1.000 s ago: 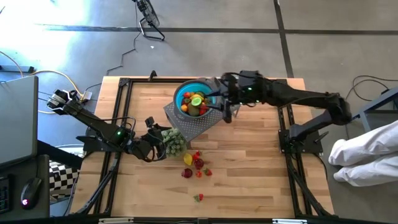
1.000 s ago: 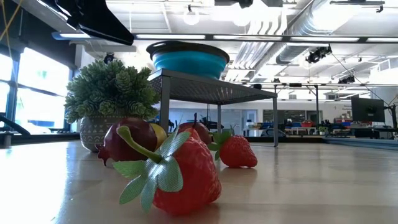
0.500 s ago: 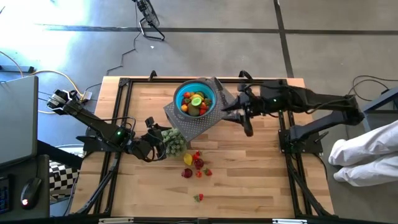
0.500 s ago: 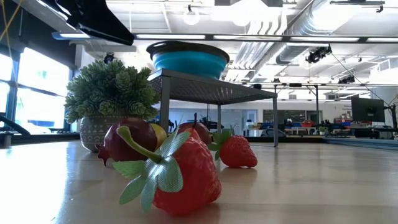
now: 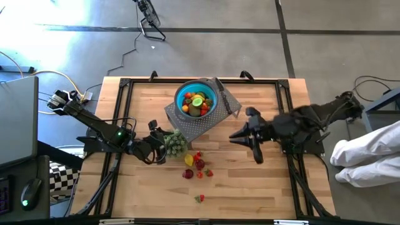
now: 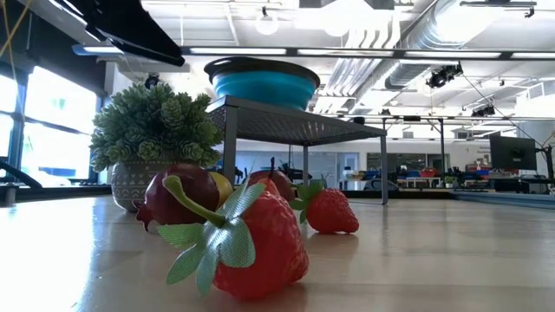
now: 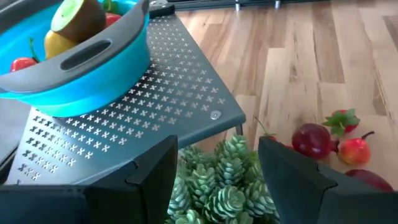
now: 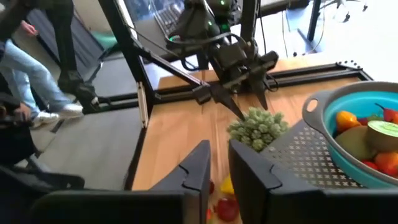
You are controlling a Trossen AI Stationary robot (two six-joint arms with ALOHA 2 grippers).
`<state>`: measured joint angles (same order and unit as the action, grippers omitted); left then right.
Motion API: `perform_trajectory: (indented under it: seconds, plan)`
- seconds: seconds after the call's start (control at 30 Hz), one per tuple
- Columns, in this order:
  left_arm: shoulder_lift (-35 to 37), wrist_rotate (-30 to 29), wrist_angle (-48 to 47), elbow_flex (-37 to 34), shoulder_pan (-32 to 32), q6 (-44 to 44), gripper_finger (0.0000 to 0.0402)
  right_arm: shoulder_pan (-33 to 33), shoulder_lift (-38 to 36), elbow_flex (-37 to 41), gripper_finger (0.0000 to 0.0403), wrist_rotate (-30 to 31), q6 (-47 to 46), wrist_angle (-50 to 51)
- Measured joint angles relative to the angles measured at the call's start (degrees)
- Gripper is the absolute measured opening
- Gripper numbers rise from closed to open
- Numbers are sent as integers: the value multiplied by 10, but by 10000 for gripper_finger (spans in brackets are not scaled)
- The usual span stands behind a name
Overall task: Pick & Place Fruit
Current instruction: Put the pear into the blue strainer bowl on the shelf
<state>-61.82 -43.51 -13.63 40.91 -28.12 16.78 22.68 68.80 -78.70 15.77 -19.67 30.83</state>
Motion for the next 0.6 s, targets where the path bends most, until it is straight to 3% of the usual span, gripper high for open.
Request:
perform_trajectory:
  seconds: [0.2, 0.6]
  plan:
    - [0, 29, 0, 0, 0, 0, 218, 71, 38, 0, 14, 78, -31, -52]
    - [0, 90, 0, 0, 0, 21, 218, 109, 175, 0, 4, 77, -50, -126]
